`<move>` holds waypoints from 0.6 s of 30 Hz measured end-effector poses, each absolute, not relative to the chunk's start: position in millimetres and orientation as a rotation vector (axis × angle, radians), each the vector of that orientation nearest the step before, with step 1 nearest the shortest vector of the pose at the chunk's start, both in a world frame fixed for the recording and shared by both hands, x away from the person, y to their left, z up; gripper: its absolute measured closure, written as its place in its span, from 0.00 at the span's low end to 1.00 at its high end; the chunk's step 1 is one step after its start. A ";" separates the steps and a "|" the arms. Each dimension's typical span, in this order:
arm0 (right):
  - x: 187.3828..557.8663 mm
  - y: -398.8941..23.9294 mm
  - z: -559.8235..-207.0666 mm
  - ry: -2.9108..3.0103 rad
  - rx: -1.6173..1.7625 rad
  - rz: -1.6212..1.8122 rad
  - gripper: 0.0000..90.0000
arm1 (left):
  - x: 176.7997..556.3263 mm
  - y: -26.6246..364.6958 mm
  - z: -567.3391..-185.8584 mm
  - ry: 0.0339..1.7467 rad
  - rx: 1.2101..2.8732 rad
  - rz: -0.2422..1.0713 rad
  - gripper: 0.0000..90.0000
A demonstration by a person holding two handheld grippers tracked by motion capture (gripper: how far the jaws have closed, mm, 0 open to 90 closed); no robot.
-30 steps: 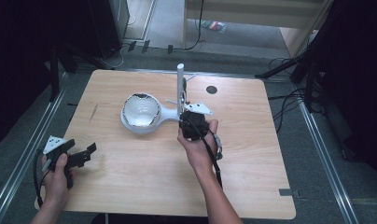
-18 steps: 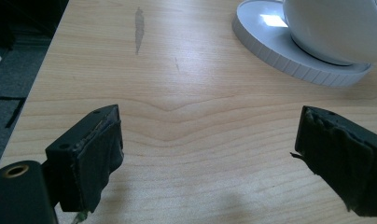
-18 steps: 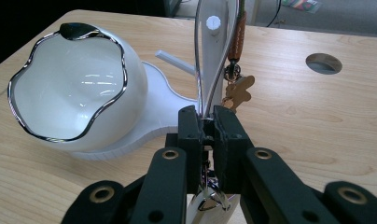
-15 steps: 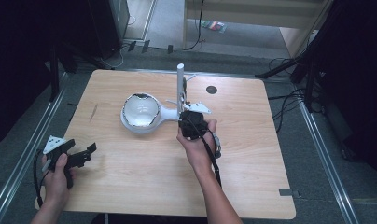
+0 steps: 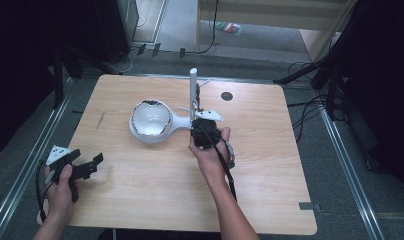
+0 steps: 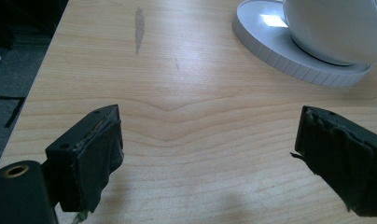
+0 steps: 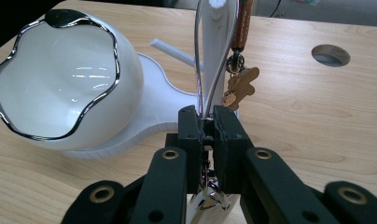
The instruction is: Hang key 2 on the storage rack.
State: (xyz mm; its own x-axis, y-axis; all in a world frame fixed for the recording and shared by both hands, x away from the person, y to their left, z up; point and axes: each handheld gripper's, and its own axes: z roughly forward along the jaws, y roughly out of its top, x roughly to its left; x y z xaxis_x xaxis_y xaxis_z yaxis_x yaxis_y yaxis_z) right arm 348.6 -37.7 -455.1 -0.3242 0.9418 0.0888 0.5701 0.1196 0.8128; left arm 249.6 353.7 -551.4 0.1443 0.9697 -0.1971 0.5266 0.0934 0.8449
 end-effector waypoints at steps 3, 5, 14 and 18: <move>350.5 -36.5 -458.2 1.954 1.464 1.084 0.93 | 249.5 353.6 -551.4 1.500 1.553 0.643 0.09; 351.8 -35.4 -459.9 1.957 1.468 1.080 0.93 | 249.5 353.5 -551.4 1.500 1.553 0.645 0.09; 359.1 -30.9 -469.7 1.946 1.487 1.067 0.93 | 249.5 353.5 -551.4 1.500 1.553 0.646 0.09; 362.4 -28.8 -474.5 1.930 1.484 1.070 0.93 | 249.4 353.4 -551.4 1.500 1.552 0.647 0.09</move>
